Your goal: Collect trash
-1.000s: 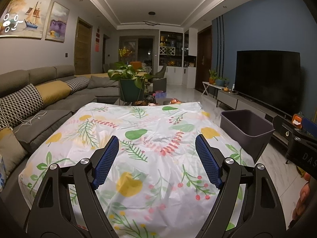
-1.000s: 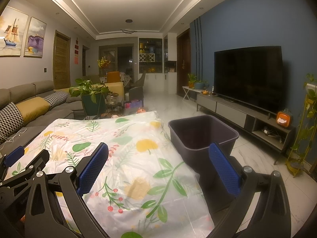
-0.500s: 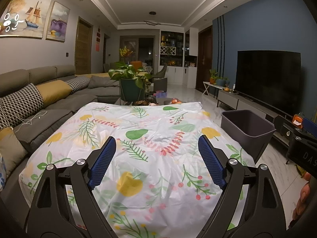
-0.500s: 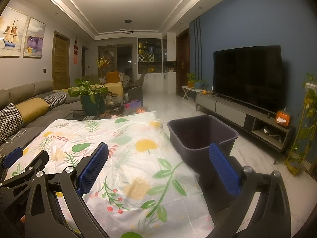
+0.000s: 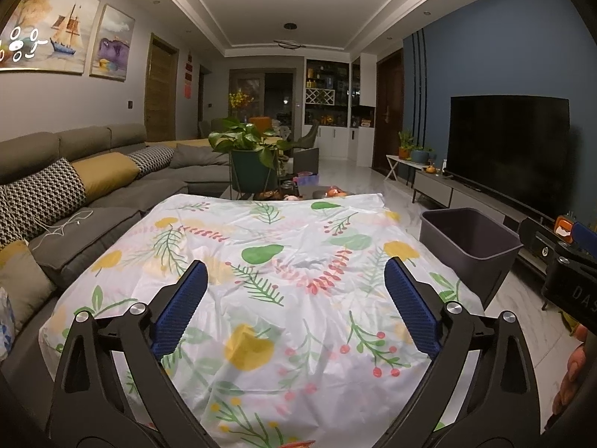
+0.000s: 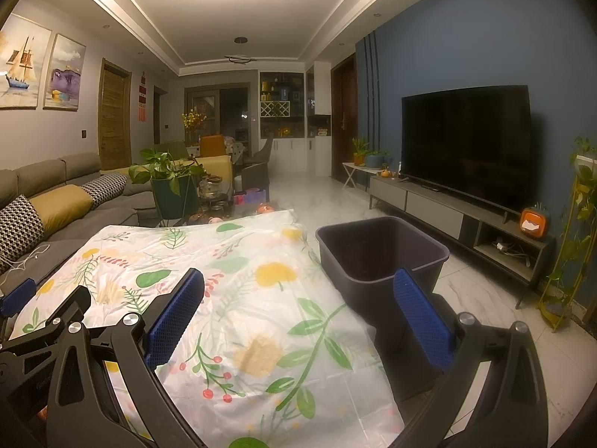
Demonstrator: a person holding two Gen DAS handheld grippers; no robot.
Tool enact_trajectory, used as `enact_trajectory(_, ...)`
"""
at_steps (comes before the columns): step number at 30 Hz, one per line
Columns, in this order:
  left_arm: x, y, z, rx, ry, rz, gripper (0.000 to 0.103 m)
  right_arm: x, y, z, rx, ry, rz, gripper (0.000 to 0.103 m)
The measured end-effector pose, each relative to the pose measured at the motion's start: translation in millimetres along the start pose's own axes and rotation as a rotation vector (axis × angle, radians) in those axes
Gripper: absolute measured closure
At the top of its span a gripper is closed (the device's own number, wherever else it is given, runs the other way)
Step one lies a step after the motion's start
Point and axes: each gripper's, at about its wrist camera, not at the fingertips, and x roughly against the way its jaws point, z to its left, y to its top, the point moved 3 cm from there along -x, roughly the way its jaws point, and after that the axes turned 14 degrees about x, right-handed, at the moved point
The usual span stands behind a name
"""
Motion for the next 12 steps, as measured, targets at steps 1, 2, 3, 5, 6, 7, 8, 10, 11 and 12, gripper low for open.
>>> enact_trajectory(1,0.1,0.2,0.2,0.001,0.002,0.0,0.006,0.0,0.0,-0.3,0.0,0.001,-0.001,0.005)
enact_trajectory(2,0.2,0.4,0.4,0.003,0.003,0.0,0.005,0.0,0.0,-0.4,0.0,0.001,0.0,0.005)
enact_trajectory(3,0.5,0.4,0.5,0.004,0.0,0.0,0.005,0.2,-0.1,0.0,0.0,0.001,0.0,0.005)
enact_trajectory(5,0.7,0.4,0.6,0.003,0.002,0.0,0.005,0.2,0.0,-0.6,0.0,0.0,0.0,0.005)
enact_trajectory(6,0.8,0.5,0.7,0.003,0.004,0.0,0.005,0.2,-0.1,-0.6,-0.001,0.001,-0.001,0.005)
enact_trajectory(7,1.0,0.7,0.8,0.002,0.004,-0.001,0.005,0.1,-0.1,-1.0,-0.001,0.002,-0.001,0.005)
enact_trajectory(8,0.6,0.3,0.5,-0.001,0.008,-0.002,0.005,0.2,-0.2,0.2,-0.002,0.001,0.0,0.005)
enact_trajectory(10,0.1,0.1,0.5,-0.006,0.02,-0.005,0.005,0.2,-0.2,-1.3,0.0,0.001,0.0,0.005)
enact_trajectory(11,0.5,0.3,0.9,-0.006,0.025,-0.005,0.005,0.4,-0.2,-0.1,-0.001,0.002,0.001,0.005)
enact_trajectory(12,0.2,0.4,1.3,-0.005,0.03,-0.003,0.005,0.6,-0.4,-1.7,-0.002,0.002,0.001,0.005)
